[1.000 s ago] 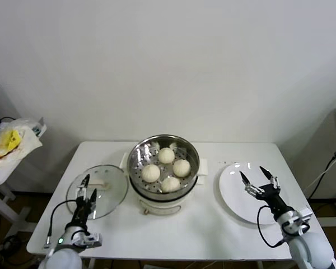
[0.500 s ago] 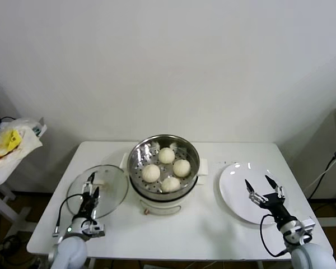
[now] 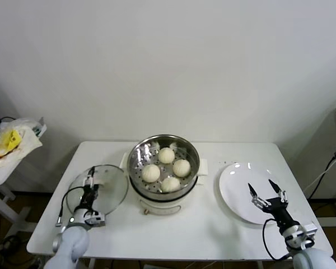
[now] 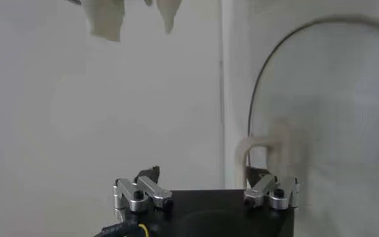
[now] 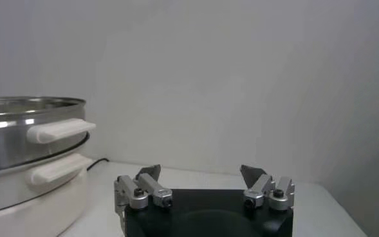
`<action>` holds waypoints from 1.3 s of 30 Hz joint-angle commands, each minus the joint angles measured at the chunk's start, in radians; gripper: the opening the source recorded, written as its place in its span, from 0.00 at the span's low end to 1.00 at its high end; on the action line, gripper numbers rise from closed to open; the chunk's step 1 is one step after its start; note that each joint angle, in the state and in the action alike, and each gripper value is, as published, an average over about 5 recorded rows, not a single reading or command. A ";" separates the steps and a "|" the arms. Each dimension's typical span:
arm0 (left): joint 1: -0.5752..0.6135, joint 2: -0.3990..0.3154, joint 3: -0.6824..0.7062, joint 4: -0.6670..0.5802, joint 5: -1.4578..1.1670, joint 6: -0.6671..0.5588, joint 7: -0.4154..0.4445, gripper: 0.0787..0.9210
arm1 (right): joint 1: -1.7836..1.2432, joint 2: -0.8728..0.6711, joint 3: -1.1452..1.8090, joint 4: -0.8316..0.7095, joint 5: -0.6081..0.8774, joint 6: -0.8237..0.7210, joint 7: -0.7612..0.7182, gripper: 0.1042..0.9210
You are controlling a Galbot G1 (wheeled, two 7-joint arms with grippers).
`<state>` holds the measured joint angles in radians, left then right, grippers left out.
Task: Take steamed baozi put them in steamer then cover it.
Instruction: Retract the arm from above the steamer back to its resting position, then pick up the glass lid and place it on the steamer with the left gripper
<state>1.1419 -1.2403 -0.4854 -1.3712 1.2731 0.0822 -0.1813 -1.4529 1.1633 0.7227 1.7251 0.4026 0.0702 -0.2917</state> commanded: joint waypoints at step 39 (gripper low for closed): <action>0.259 0.113 -0.068 -0.494 -0.089 0.178 0.007 0.08 | 0.057 0.011 -0.023 -0.051 -0.054 -0.006 -0.025 0.88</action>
<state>1.2297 -1.1717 -0.5229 -1.5486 1.2081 0.1408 -0.1807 -1.4021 1.1731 0.7010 1.6802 0.3476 0.0643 -0.3108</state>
